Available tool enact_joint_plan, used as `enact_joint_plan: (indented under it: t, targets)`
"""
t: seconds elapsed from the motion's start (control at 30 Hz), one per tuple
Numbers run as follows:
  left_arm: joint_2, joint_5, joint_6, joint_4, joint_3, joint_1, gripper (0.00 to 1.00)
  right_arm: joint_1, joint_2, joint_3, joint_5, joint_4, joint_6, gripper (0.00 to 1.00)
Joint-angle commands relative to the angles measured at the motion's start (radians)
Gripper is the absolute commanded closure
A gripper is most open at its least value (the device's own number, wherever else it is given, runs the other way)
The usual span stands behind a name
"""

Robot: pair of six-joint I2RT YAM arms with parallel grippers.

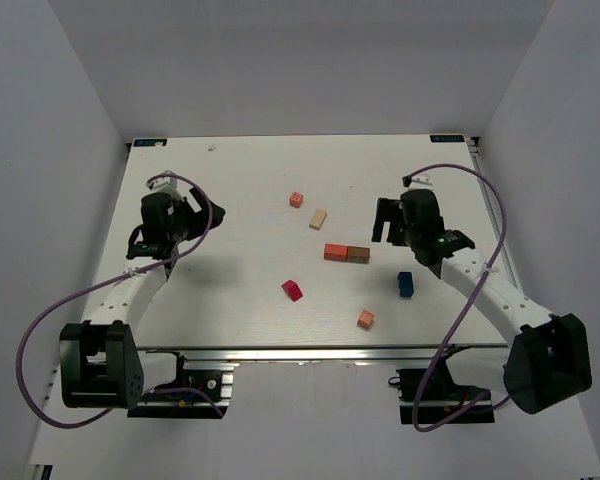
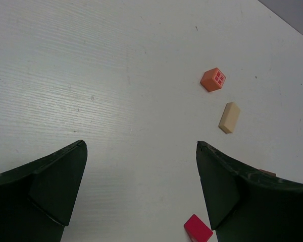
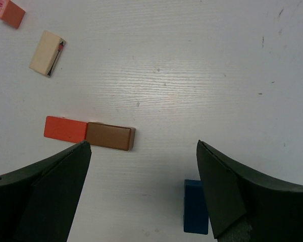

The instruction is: Build the wood block tower

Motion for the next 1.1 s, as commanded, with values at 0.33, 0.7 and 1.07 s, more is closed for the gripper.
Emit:
enact_joint_plan:
  t: [0.33, 0.7, 1.07]
  targets:
    - [0.044, 0.053, -0.025, 0.061, 0.024, -0.016, 0.02, -0.019, -0.118, -0.104, -0.242, -0.191, 0.021, 0.11]
    - [0.064, 0.011, -0.027, 0.07, 0.005, -0.042, 0.02, 0.204, -0.062, -0.154, -0.213, -0.364, 0.243, 0.11]
    - [0.064, 0.013, -0.018, 0.076, -0.007, -0.045, 0.02, 0.293, -0.008, -0.187, -0.138, -0.315, 0.397, 0.21]
